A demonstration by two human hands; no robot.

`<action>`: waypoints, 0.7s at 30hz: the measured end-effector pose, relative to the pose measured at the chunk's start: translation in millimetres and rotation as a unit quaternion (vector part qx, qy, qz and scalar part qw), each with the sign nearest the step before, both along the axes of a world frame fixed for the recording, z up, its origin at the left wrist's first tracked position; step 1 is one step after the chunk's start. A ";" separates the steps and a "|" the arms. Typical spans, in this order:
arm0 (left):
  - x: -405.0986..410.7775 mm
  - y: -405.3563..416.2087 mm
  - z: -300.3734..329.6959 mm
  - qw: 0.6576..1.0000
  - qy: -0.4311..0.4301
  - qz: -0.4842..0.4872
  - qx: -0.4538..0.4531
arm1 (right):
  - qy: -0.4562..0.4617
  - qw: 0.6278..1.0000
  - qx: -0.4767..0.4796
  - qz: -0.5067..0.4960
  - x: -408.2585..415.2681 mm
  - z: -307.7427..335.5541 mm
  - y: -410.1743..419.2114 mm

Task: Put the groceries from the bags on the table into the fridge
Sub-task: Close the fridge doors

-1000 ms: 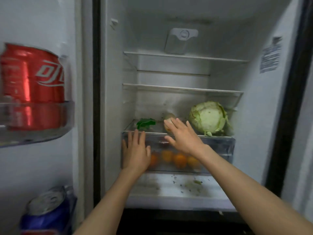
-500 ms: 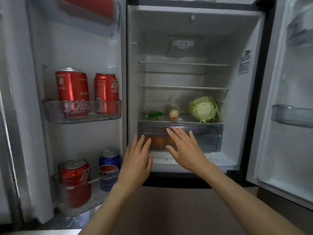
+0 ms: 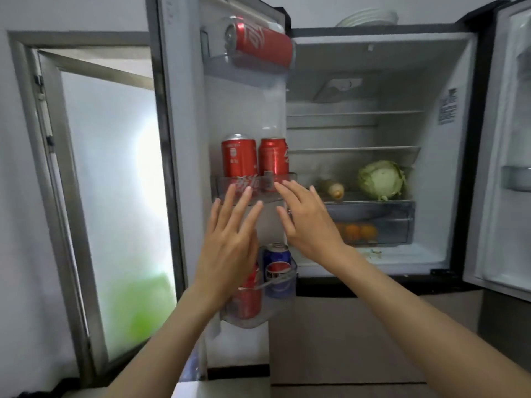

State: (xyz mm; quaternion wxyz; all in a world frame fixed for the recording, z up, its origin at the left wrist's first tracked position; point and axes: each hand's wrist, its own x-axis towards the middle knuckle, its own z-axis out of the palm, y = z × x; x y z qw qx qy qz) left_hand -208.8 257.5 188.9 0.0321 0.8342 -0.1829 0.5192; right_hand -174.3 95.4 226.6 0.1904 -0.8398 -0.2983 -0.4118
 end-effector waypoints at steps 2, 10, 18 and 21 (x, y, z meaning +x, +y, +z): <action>-10.0 20.2 16.0 0.999 -0.018 0.012 -0.023 | -0.028 0.999 0.011 0.014 -9.3 9.3 26.2; -14.3 62.3 37.9 0.974 0.124 0.039 -0.185 | 0.004 0.998 -0.041 -0.053 -26.5 31.3 68.6; -13.8 62.5 36.0 0.982 0.102 -0.006 -0.161 | -0.002 0.997 -0.025 -0.073 -26.7 35.1 54.0; -10.8 54.8 49.9 0.986 0.074 0.008 -0.150 | -0.003 0.998 0.008 -0.061 -21.3 32.8 35.4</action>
